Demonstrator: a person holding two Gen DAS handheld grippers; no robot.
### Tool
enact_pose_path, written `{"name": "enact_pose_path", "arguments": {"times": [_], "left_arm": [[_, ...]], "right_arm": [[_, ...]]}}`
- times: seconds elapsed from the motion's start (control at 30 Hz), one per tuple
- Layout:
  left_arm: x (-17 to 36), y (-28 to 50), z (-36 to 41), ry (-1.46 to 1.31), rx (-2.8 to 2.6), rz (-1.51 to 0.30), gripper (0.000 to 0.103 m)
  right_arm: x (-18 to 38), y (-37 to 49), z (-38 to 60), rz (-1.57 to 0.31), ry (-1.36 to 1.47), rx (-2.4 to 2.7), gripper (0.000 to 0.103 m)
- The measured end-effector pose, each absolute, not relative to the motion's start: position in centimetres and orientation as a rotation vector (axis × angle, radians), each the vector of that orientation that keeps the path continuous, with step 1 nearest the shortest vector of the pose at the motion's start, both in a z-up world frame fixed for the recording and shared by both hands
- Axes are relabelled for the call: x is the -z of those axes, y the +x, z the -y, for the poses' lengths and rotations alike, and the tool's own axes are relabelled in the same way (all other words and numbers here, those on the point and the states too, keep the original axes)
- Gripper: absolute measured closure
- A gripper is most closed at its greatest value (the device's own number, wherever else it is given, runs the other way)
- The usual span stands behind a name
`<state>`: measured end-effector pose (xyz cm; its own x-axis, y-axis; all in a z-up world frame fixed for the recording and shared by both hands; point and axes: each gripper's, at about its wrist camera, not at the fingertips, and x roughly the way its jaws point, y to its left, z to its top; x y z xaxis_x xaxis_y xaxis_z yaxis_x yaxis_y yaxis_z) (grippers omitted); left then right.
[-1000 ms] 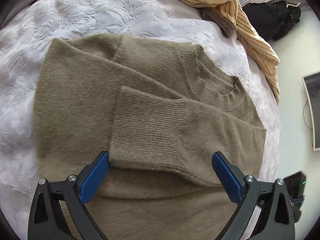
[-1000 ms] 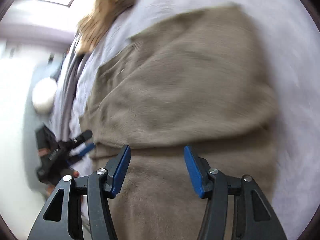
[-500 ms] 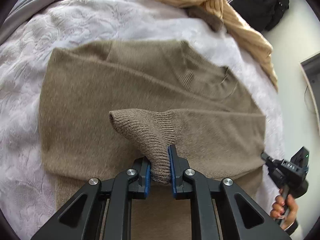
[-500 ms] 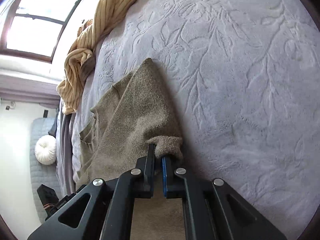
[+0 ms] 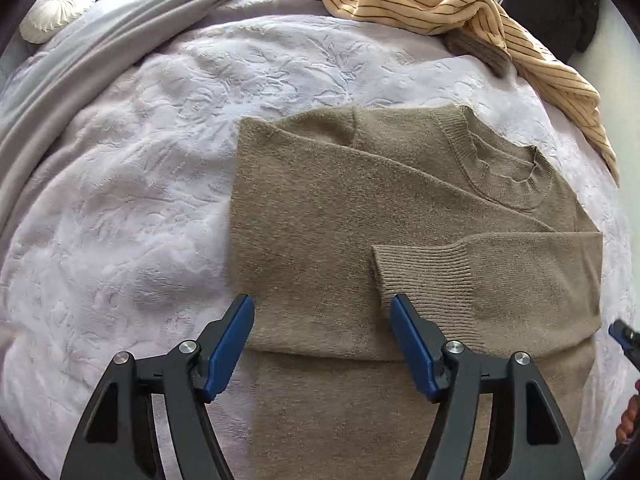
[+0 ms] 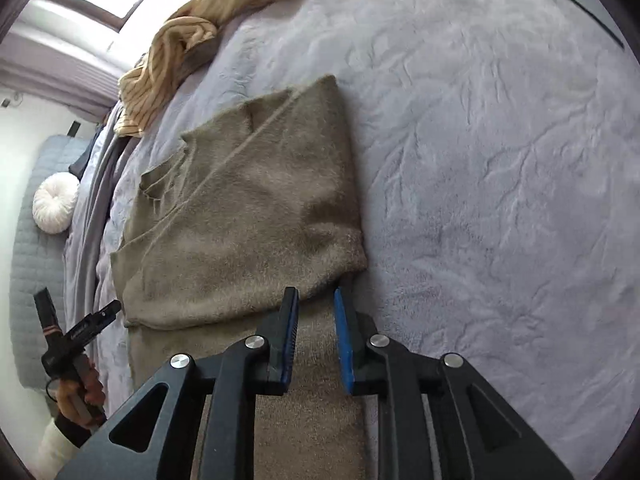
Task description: Fold small clothes
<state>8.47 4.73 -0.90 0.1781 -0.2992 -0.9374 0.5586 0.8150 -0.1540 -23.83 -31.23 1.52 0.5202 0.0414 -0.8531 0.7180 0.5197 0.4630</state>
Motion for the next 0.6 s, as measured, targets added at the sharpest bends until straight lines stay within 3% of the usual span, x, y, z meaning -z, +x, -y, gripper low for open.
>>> {"name": "enact_pose_path", "arguments": {"times": [0.07,0.23,0.27,0.3,0.33,0.37,0.5,0.6], "left_arm": [[1.8,8.7,-3.8,0.19,0.669,-1.317,0.032],[3.4,8.4,-1.0,0.103,0.787,-1.404,0.035],[3.2,8.2,-0.4,0.102,0.815,-1.404,0.06],[3.0,8.0,0.0,0.11,0.841,-1.409,0.087],[2.7,7.9,0.5,0.126,0.857,-1.413,0.089],[2.2,7.9,0.7,0.154,0.846,-1.384,0.089],[1.5,8.2,1.0,0.266,0.802,-1.31,0.089],[1.9,9.0,0.7,0.348,0.709,-1.273,0.089]], "right_arm": [[-1.7,-23.4,33.1,-0.921,0.946,0.52,0.044],[2.3,-20.7,38.5,-0.903,1.108,0.5,0.041],[3.2,-20.2,39.0,-0.912,1.144,0.498,0.041],[4.0,-19.8,39.4,-0.919,1.179,0.496,0.043],[4.3,-19.3,39.5,-0.917,1.213,0.471,0.061],[4.3,-19.0,39.3,-0.918,1.219,0.448,0.094],[0.7,-17.7,37.9,-0.918,0.932,0.491,0.095],[2.8,-17.9,38.7,-0.986,0.938,0.558,0.095]]}}
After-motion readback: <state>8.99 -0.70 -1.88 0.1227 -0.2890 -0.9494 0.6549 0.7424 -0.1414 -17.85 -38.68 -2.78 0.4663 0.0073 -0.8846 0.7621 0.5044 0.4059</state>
